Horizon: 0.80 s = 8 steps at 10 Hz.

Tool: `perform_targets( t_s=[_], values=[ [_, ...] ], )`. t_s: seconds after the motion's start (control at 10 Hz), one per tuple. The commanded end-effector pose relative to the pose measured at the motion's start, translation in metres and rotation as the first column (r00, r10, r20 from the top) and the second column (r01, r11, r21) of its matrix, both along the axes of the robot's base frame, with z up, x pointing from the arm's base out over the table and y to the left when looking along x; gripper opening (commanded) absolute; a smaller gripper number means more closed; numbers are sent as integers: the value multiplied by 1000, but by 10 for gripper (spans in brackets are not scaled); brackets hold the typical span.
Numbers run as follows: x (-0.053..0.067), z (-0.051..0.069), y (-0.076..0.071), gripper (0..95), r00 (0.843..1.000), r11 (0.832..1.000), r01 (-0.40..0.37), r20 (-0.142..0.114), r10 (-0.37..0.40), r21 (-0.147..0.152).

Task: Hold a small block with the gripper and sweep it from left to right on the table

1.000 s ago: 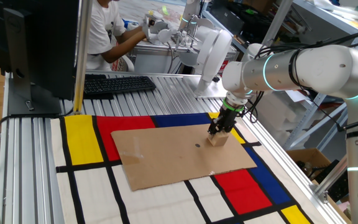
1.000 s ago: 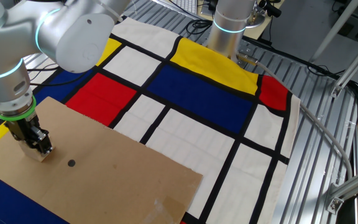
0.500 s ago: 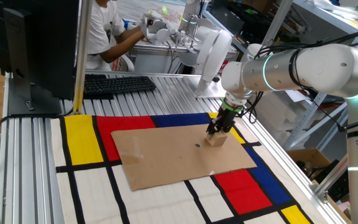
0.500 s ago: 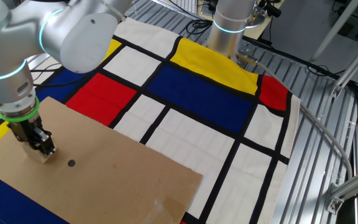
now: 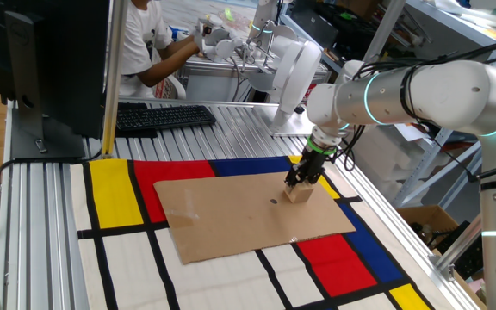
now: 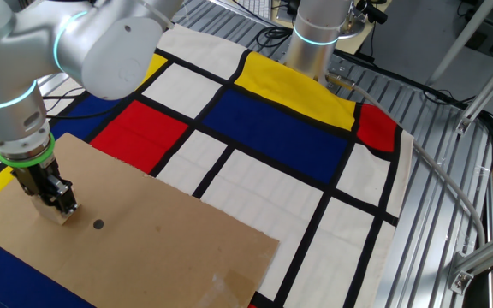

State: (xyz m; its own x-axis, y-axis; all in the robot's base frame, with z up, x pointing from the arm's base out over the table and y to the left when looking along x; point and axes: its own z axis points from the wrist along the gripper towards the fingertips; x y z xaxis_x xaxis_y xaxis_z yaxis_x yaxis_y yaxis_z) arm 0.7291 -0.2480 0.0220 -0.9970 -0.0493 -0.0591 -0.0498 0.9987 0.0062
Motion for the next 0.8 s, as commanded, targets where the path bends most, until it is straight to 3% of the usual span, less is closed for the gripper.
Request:
perform_targets(
  t_s=[0.1, 0.8],
  values=[
    [0, 0, 0, 0, 1000, 1000, -2, 2, 2, -4],
    [-1, 1, -1, 0, 1000, 1000, -4, 8, 4, -4]
  ],
)
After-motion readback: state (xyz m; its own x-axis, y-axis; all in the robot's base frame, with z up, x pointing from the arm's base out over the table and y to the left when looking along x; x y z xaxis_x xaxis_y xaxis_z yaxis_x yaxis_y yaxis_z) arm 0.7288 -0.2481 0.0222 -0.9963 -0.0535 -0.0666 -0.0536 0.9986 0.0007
